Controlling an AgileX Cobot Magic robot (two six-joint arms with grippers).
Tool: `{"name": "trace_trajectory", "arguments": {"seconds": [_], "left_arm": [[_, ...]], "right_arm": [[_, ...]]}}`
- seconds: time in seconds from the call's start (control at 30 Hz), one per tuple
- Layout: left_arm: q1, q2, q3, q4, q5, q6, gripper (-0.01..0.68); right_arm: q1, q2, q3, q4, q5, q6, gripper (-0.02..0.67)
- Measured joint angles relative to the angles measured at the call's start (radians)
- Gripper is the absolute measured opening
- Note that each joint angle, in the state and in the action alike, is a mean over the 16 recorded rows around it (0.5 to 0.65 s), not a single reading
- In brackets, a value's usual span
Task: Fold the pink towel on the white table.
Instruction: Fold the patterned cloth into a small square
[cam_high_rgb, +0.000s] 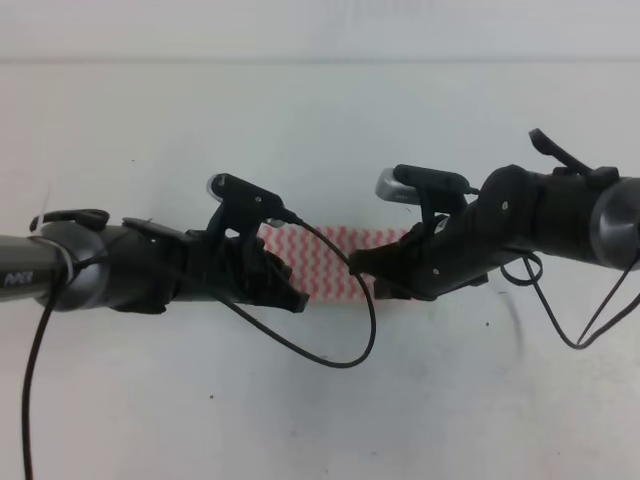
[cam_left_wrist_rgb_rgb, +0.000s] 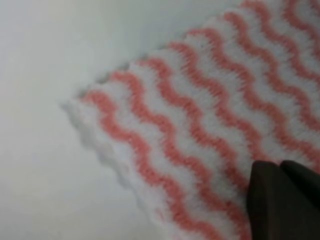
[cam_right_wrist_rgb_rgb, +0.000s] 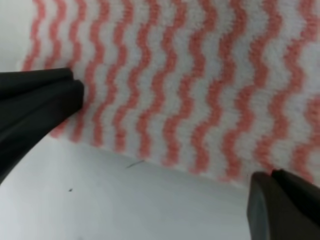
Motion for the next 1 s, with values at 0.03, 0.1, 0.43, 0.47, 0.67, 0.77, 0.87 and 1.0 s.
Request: {"name": "trace_trajectory", "arguments": {"seconds": [0.03, 0.1, 0.43, 0.47, 0.67, 0.77, 0.87, 1.0], "left_arm": [[0.0, 0.002, 0.0, 0.0, 0.0, 0.002, -0.004], [0.0, 0.003, -0.001, 0.001, 0.0, 0.005, -0.004], [-0.001, -0.045, -0.006, 0.003, 0.011, 0.014, -0.005], [-0.001, -0.051, -0.006, 0.003, 0.011, 0.015, -0.005], [-0.001, -0.077, -0.01, 0.004, -0.01, 0.02, -0.005], [-0.001, -0.078, -0.011, 0.004, -0.026, 0.022, -0.005], [-0.001, -0.068, -0.011, 0.004, -0.042, 0.023, -0.005], [-0.001, -0.046, -0.012, 0.003, -0.062, 0.023, -0.005]], "right_arm": [[-0.004, 0.001, 0.0, -0.002, 0.001, 0.0, -0.018], [-0.011, 0.002, 0.0, -0.006, 0.001, 0.0, -0.018], [-0.042, -0.006, 0.0, -0.012, 0.003, 0.0, -0.018], [-0.043, -0.008, 0.0, -0.012, 0.003, 0.0, -0.018], [-0.043, -0.028, -0.011, -0.013, 0.019, 0.0, -0.016], [-0.043, -0.038, -0.025, -0.014, 0.035, 0.0, -0.01], [-0.043, -0.047, -0.043, -0.017, 0.053, 0.0, 0.011], [-0.043, -0.051, -0.07, -0.032, 0.078, 0.009, 0.086]]}}
